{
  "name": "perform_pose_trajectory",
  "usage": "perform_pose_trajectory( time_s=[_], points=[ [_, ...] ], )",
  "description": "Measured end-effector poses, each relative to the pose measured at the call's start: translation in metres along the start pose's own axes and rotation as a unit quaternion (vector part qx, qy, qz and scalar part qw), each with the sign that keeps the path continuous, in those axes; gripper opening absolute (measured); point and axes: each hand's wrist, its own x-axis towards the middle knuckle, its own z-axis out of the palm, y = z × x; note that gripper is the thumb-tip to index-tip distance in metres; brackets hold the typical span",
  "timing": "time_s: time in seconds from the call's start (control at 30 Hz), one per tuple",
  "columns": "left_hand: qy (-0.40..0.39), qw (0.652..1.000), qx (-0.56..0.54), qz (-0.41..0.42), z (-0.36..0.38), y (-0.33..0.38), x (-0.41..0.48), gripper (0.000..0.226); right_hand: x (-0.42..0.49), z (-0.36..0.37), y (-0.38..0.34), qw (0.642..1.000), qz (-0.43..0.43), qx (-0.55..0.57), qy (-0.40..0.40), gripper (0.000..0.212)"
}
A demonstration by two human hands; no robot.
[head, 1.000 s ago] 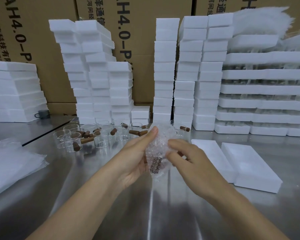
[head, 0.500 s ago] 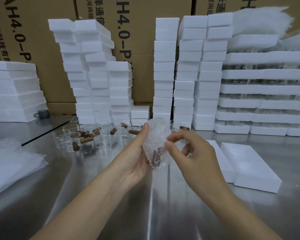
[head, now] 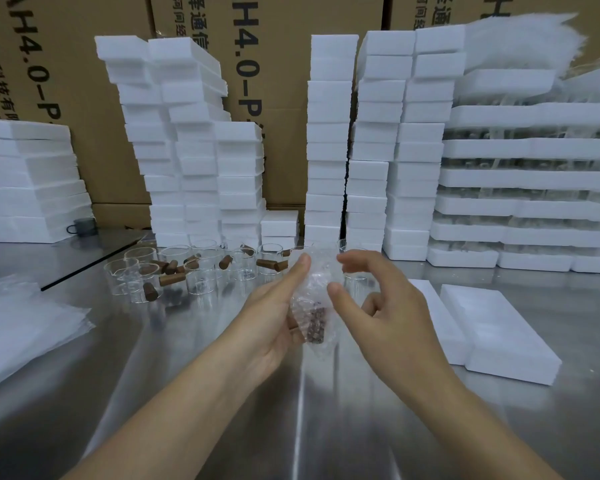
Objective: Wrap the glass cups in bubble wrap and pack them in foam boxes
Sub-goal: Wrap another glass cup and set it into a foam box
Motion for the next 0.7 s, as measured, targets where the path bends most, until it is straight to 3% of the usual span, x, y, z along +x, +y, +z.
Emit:
perform_pose_trajectory(
  time_s=[0.13, 0.2, 0.3, 0.47, 0.53, 0.6, 0.7],
  points=[
    [0.006, 0.995, 0.082, 0.053, 0.003, 0.0, -0.004, 0.044, 0.002, -0.001, -0.001, 0.999, 0.016, 0.021, 0.04, 0.018],
    [0.006, 0.995, 0.084, 0.06, 0.005, 0.0, -0.005, 0.045, 0.005, -0.001, 0.0, 0.996, 0.044, 0.062, 0.055, 0.006],
    [-0.006, 0.996, 0.07, 0.058, 0.006, 0.001, -0.007, 0.048, 0.009, -0.004, -0.001, 0.983, 0.097, 0.142, 0.067, 0.009],
    [-0.026, 0.997, 0.032, 0.059, 0.008, 0.001, -0.008, 0.045, 0.011, -0.006, -0.005, 0.944, 0.202, 0.257, 0.043, 0.007],
    [-0.031, 0.996, 0.027, 0.074, 0.01, 0.001, -0.008, 0.055, 0.012, -0.008, -0.004, 0.93, 0.229, 0.286, 0.022, 0.008],
    [-0.034, 0.994, 0.039, 0.094, 0.01, 0.001, -0.008, 0.063, 0.012, -0.01, -0.004, 0.918, 0.252, 0.306, -0.004, 0.009],
    [-0.043, 0.989, 0.074, 0.119, 0.011, 0.002, -0.009, 0.055, 0.012, -0.01, -0.003, 0.907, 0.269, 0.321, -0.041, 0.015]
  ],
)
